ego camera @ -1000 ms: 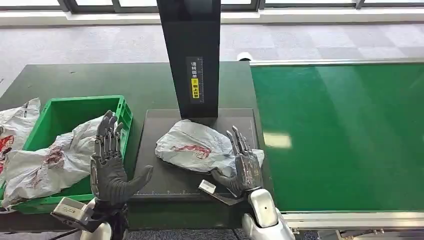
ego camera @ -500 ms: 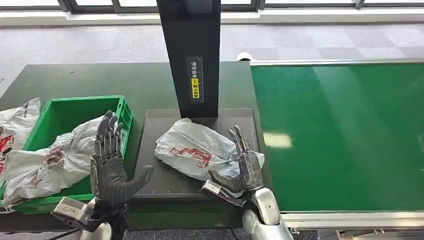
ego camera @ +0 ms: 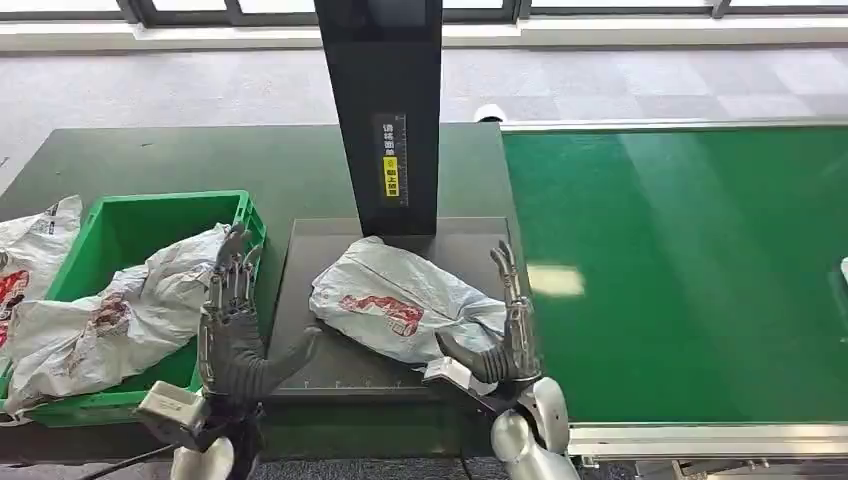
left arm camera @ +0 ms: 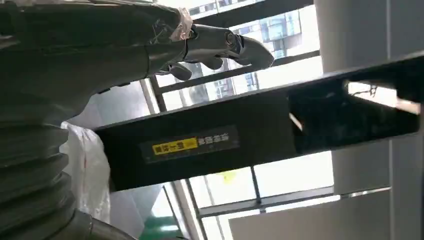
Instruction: Moved the parcel from conveyor to table for the left to box.
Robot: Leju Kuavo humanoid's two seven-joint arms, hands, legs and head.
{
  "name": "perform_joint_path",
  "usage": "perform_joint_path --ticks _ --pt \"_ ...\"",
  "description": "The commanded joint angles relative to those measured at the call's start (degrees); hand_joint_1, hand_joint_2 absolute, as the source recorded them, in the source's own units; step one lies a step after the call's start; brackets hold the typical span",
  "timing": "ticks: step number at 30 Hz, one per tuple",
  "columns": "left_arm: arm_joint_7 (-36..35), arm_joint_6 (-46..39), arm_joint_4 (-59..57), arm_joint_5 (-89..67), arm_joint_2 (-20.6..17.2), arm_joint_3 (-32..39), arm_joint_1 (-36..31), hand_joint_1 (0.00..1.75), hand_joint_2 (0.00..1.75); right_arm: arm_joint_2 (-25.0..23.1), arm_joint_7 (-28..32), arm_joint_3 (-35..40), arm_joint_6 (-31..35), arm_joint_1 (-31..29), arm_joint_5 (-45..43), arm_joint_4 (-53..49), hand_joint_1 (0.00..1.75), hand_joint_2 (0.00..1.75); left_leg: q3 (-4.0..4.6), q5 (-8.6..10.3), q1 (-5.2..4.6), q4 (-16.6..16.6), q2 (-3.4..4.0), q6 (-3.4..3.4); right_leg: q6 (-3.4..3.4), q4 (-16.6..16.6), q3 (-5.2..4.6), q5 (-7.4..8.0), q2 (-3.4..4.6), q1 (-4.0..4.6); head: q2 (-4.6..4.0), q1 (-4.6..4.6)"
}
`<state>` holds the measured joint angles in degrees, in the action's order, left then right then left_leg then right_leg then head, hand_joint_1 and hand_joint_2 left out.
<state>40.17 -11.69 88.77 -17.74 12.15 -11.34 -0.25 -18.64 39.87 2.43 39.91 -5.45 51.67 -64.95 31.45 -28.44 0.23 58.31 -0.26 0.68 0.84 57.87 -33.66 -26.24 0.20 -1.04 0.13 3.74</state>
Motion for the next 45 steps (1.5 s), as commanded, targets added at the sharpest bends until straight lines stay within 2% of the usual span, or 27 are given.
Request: perform_joint_path --ticks 1,2,8,10,13,15,16,19,23,26,28,31,32,34,36,39,44,45 --pt "-0.17 -9.53 -37.38 -14.19 5.85 2.72 -15.10 0.00 1.75 -1.36 0.13 -0.36 0.09 10.38 -1.04 -40.87 0.00 1.75 0.04 0.11 -0.07 -0.06 -0.36 -0.02 -0.04 -0.03 0.04 -0.03 -0.40 -0.06 0.00 0.00" --pt "-0.17 -9.53 -37.38 -14.19 5.85 2.72 -15.10 0.00 1.75 -1.36 0.13 -0.36 0.09 10.38 -1.04 -40.87 0.00 1.75 0.06 0.16 -0.11 -0.10 -0.50 -0.04 -0.03 -0.06 0.09 -0.02 -0.54 -0.09 0.00 0.02" --pt "-0.17 -9.53 -37.38 -14.19 5.85 2.72 -15.10 0.00 1.75 -1.36 0.13 -0.36 0.09 10.38 -1.04 -40.87 0.00 1.75 -0.08 0.02 -0.05 -0.05 -0.04 0.00 -0.03 -0.06 0.09 0.02 -0.10 -0.05 0.00 0.00" --pt "-0.17 -9.53 -37.38 -14.19 5.85 2.72 -15.10 0.00 1.75 -1.36 0.13 -0.36 0.09 10.38 -1.04 -40.87 0.00 1.75 -0.09 0.08 -0.05 -0.16 -0.07 0.02 -0.08 -0.14 0.11 0.05 -0.17 -0.05 0.00 0.02" --pt "-0.69 -12.89 -42.67 -18.09 6.25 2.32 -16.62 0.00 1.75 -1.36 0.13 0.09 0.09 10.03 -2.29 -43.55 0.00 1.75 -0.16 0.07 -0.04 -0.21 -0.01 0.02 -0.10 -0.18 0.14 0.07 -0.09 -0.03 0.00 0.02" --pt "-1.09 -17.15 -51.77 -22.15 7.61 1.59 -19.90 0.00 1.75 -1.36 0.13 0.57 0.09 9.09 -2.11 -41.57 0.00 1.75 -0.07 0.04 -0.06 -0.08 -0.02 0.01 -0.05 -0.06 0.06 0.03 -0.09 -0.05 0.00 0.02" --pt "-1.34 -18.12 -52.82 -22.92 7.67 1.28 -20.08 0.00 1.75 -1.36 0.13 0.73 0.09 8.84 -1.98 -40.67 0.00 1.75 -0.09 0.07 -0.05 -0.12 -0.08 0.00 -0.06 -0.11 0.10 0.05 -0.16 -0.04 0.00 0.02" --pt "-5.55 -21.42 -59.64 -25.86 7.85 -2.61 -22.67 0.00 1.75 -1.36 0.13 1.55 0.09 7.11 -1.50 -38.00 0.00 1.75 -0.15 0.08 -0.03 -0.16 -0.03 -0.01 -0.05 -0.18 0.17 0.09 -0.09 -0.02 0.00 0.02" --pt "-21.02 -27.11 -68.73 -37.31 7.85 -11.88 -26.10 0.00 1.75 -1.36 0.13 2.21 0.09 5.97 -2.16 -36.83 0.00 1.75 -0.09 0.10 -0.03 -0.15 0.04 -0.01 -0.06 -0.18 0.13 0.14 -0.01 -0.03 0.00 0.02" --pt "-30.18 -24.40 -71.93 -44.01 7.85 -16.45 -26.42 0.00 1.75 -1.36 0.13 2.64 0.09 6.15 -2.57 -36.76 0.00 1.75 -0.09 0.05 -0.05 -0.08 -0.01 -0.01 -0.03 -0.08 0.14 0.06 -0.06 -0.06 0.00 0.02" --pt "-33.04 -22.67 -72.74 -46.42 7.83 -17.83 -26.31 0.00 1.75 -1.36 0.13 2.93 0.09 6.14 -2.84 -36.36 0.00 1.75 -0.18 0.08 -0.04 -0.23 0.09 0.01 -0.09 -0.22 0.18 0.13 0.03 -0.03 0.00 0.02" --pt "-33.74 -20.21 -73.23 -47.37 7.84 -18.44 -26.23 0.00 1.75 -1.36 0.13 2.90 0.09 5.85 -3.20 -35.62 0.00 1.75 -0.21 0.05 -0.01 -0.23 0.19 0.01 -0.08 -0.23 0.21 0.15 0.14 -0.01 0.00 0.00" --pt "-34.74 -19.38 -73.44 -48.23 7.72 -18.87 -26.29 0.03 1.75 -1.36 0.13 2.87 0.09 5.70 -3.22 -35.38 0.00 1.75 -0.24 0.04 -0.06 -0.16 0.01 -0.02 -0.01 -0.14 0.31 0.07 -0.02 -0.07 0.00 0.02" --pt "-34.74 -19.38 -73.44 -48.23 7.72 -18.87 -26.29 0.03 1.75 -1.36 0.13 2.87 0.09 5.70 -3.22 -35.38 0.00 1.75 -0.33 -0.01 -0.08 -0.16 0.05 -0.03 0.02 -0.11 0.49 0.01 0.01 -0.09 0.00 0.02" --pt "-34.74 -19.38 -73.44 -48.23 7.72 -18.87 -26.29 0.03 1.75 -1.36 0.13 2.87 0.09 5.70 -3.22 -35.38 0.00 1.75 -0.08 0.03 -0.03 -0.26 0.22 -0.04 -0.04 -0.25 0.57 0.07 0.15 -0.04 0.00 0.00" --pt "-34.74 -19.38 -73.44 -48.23 7.72 -18.87 -26.29 0.03 1.75 -1.36 0.13 2.87 0.09 5.70 -3.22 -35.38 0.00 1.75 -0.34 -0.24 -0.06 -0.17 0.03 -0.20 0.11 -0.15 1.05 -0.29 -0.08 -0.07 0.00 0.02" --pt "-34.74 -19.38 -73.44 -48.23 7.72 -18.87 -26.29 0.03 1.75 -1.36 0.13 2.87 0.09 5.70 -3.22 -35.38 0.00 1.75 -0.47 -0.22 -0.05 -0.21 0.07 -0.20 0.09 -0.18 1.17 -0.26 -0.06 -0.07 0.00 0.02" --pt "-34.74 -19.38 -73.44 -48.23 7.72 -18.87 -26.29 0.80 1.75 -1.36 0.13 2.87 0.09 5.70 -3.22 -35.38 0.00 1.75 -0.44 -0.16 -0.06 -0.29 0.13 -0.19 0.07 -0.26 1.11 -0.18 0.00 -0.07 0.00 0.02"
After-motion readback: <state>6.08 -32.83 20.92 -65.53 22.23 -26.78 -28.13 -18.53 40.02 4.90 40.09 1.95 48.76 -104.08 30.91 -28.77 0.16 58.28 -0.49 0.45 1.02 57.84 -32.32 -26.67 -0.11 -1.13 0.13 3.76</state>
